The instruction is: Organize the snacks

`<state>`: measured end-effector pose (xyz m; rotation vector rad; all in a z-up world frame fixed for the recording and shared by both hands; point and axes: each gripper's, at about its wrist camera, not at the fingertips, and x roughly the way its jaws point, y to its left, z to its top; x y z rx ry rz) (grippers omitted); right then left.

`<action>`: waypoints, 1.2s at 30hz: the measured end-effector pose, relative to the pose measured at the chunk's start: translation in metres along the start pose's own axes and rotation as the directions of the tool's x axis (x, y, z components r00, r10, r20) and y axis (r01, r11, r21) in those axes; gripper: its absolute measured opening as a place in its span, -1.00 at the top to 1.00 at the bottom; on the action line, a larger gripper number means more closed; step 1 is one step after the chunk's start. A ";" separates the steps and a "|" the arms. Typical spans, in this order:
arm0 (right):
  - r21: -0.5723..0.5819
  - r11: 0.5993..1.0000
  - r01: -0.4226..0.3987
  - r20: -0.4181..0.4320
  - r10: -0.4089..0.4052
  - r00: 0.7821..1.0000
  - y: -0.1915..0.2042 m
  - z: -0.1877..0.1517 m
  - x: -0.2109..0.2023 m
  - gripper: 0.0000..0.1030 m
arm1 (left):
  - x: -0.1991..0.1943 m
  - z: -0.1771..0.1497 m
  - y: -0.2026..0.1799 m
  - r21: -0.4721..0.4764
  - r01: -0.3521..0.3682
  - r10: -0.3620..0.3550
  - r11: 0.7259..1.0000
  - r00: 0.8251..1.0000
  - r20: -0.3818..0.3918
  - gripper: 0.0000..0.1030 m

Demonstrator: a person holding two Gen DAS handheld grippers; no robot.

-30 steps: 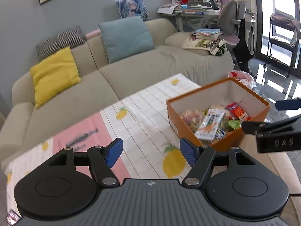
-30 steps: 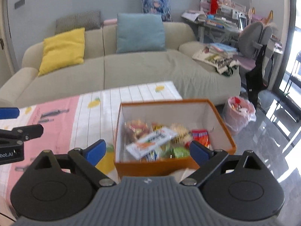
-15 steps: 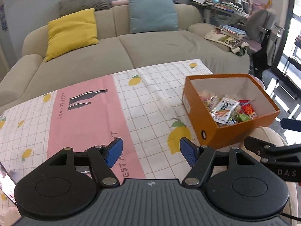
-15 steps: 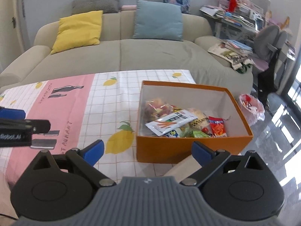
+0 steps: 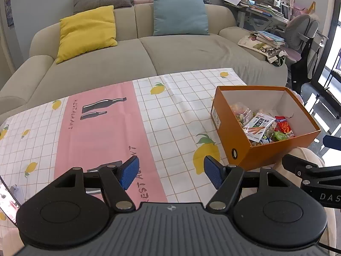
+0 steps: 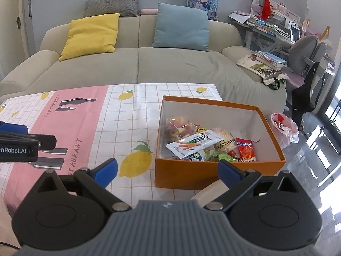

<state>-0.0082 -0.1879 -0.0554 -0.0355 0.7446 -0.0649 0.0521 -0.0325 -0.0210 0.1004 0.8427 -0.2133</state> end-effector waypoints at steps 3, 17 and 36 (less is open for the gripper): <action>-0.003 1.000 -0.002 -0.001 0.002 1.000 0.001 0.000 0.001 -0.89 | 0.000 0.000 0.001 -0.006 -0.001 0.001 1.000 1.000 -0.002 -0.58; -0.009 1.000 -0.014 0.000 0.014 1.000 0.003 0.000 0.001 -0.93 | 0.000 0.000 0.002 -0.008 -0.003 0.003 1.000 1.000 0.000 -0.58; -0.012 1.000 -0.025 -0.011 0.025 1.000 0.005 -0.001 0.003 -0.93 | -0.001 0.001 0.003 -0.007 -0.008 0.008 1.000 1.000 -0.002 -0.58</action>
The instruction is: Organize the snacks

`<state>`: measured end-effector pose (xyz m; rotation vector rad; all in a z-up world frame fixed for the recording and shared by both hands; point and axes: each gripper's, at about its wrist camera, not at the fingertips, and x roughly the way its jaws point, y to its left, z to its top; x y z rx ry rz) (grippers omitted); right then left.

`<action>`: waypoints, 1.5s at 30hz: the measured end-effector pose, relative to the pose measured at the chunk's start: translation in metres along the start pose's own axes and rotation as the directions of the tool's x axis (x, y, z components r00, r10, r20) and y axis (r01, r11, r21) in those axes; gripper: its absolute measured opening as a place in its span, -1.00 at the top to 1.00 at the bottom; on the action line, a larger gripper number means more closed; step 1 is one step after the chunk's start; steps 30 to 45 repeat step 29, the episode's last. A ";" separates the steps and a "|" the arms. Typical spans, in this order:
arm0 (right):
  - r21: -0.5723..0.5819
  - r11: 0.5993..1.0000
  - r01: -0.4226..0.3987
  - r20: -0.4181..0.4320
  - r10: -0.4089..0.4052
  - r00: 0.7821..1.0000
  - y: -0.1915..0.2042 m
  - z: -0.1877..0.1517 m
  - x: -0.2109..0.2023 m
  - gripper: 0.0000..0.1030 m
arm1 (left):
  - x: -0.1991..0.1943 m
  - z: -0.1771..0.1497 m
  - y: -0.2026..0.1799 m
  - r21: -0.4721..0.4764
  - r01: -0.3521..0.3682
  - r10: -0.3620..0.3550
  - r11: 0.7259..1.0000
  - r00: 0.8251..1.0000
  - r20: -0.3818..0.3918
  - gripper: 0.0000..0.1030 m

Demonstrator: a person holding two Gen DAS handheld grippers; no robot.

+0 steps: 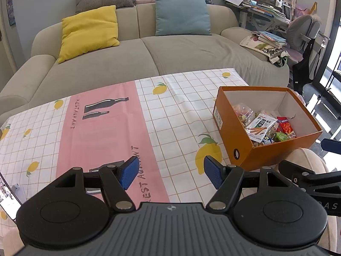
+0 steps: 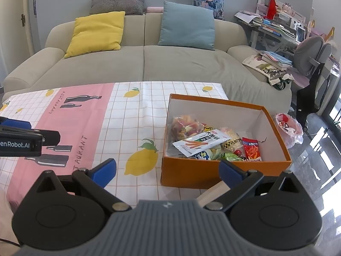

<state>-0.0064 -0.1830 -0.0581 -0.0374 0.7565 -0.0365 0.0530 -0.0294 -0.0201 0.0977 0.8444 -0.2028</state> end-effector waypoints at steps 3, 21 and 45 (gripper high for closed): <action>0.000 1.000 -0.002 -0.001 0.002 1.000 0.000 0.000 0.000 -0.93 | 0.000 0.000 0.000 -0.002 0.000 0.000 1.000 1.000 -0.001 -0.58; -0.006 1.000 -0.025 -0.012 0.025 1.000 0.002 -0.003 0.001 -0.93 | -0.002 0.002 0.000 0.010 -0.014 0.014 1.000 1.000 0.009 -0.58; -0.006 1.000 -0.028 -0.019 0.028 0.999 0.002 -0.003 0.002 -0.93 | -0.006 0.002 0.002 0.029 -0.012 0.010 1.000 0.999 0.049 -0.58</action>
